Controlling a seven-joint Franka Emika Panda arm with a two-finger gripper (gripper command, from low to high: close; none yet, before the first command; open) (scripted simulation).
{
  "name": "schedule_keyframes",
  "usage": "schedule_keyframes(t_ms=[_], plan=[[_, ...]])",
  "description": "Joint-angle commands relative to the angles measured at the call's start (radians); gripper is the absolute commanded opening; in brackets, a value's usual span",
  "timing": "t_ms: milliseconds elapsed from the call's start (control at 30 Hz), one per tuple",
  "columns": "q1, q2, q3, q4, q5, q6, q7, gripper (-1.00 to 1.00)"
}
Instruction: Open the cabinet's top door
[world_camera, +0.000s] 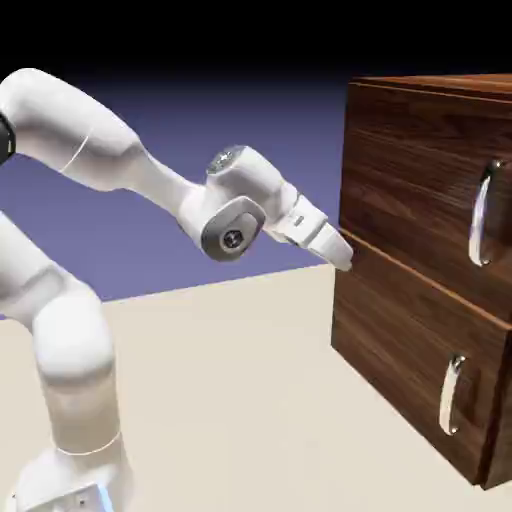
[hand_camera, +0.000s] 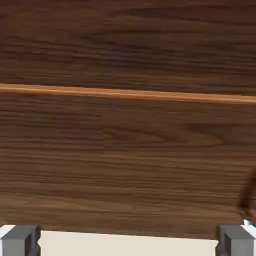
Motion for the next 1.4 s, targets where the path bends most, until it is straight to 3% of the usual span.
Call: schedule_keyframes(t_ms=[0, 1367], plan=[[0.017, -0.008, -0.019, 0.011, -0.044, 0.0, -0.018, 0.0], [0.699, -0.315, -0.814, 0.448, -1.827, 0.0, -0.759, 0.0]])
